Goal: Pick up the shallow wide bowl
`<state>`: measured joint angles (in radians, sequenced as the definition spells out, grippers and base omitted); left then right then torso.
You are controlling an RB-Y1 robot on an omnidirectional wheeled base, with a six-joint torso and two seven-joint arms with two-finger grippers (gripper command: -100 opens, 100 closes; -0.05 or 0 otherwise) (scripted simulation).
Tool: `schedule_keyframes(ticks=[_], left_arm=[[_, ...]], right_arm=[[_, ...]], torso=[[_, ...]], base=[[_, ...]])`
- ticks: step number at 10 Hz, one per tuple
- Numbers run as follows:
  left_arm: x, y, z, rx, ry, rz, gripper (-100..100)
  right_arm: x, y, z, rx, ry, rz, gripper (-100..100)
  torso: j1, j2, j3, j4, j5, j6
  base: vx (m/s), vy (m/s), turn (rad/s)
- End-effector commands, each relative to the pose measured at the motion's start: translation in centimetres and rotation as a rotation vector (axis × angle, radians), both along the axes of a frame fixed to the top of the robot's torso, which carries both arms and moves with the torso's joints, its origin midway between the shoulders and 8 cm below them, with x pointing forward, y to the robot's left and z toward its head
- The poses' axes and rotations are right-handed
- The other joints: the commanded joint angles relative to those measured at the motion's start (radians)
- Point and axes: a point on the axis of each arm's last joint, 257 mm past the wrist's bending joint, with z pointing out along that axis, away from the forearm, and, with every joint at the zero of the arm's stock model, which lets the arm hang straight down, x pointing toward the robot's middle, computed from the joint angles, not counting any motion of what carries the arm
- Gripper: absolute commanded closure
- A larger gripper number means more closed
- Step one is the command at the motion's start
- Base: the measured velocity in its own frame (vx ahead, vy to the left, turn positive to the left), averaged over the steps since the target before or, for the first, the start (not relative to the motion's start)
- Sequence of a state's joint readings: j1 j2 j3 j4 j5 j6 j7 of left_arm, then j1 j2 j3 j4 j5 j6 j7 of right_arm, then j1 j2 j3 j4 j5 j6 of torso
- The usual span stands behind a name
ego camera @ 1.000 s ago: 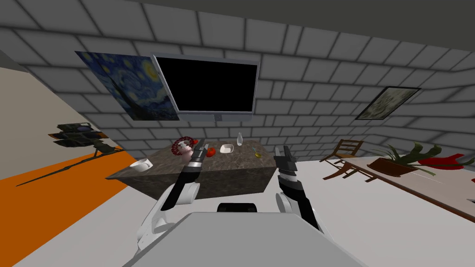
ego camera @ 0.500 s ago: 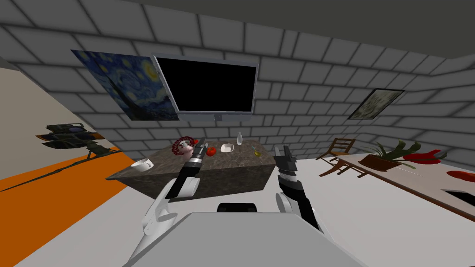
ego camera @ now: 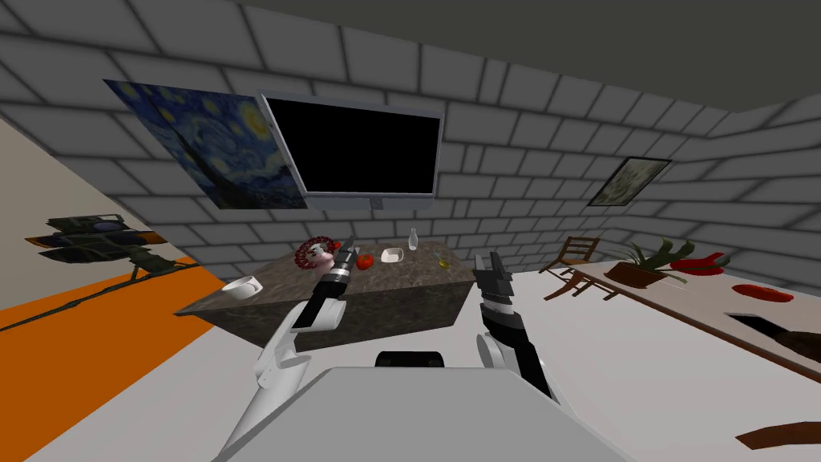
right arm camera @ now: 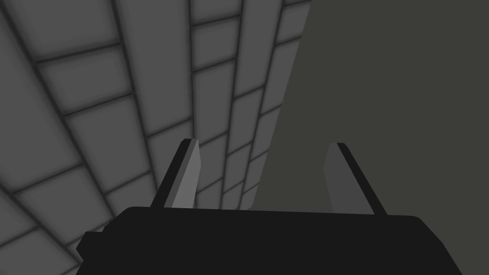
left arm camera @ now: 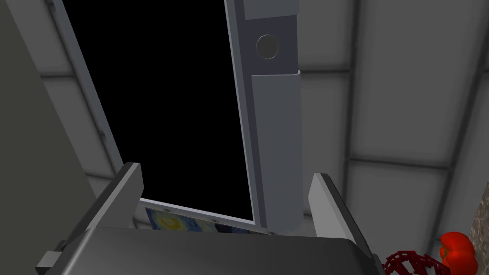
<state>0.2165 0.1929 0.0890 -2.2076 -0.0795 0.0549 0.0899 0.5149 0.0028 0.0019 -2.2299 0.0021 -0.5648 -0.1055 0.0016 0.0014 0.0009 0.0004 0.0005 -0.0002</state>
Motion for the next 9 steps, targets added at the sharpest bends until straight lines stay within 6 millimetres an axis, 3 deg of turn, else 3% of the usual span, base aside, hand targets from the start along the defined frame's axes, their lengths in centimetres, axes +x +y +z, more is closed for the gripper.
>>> schedule_keyframes(ticks=[1,9], left_arm=[[0.8,0.8,-0.3,-0.019,0.03,0.015,-100],[3.8,3.8,-2.8,-0.118,0.162,0.073,-100]], right_arm=[[0.0,0.0,0.0,0.0,0.0,0.0,0],[0.0,0.0,0.0,0.0,0.0,0.0,0]], torso=[[0.0,0.0,0.0,0.0,0.0,0.0],[0.0,-0.001,-0.001,0.0,0.0,0.0]], base=[[-0.03,0.028,-0.082],[-0.021,0.02,-0.08]])
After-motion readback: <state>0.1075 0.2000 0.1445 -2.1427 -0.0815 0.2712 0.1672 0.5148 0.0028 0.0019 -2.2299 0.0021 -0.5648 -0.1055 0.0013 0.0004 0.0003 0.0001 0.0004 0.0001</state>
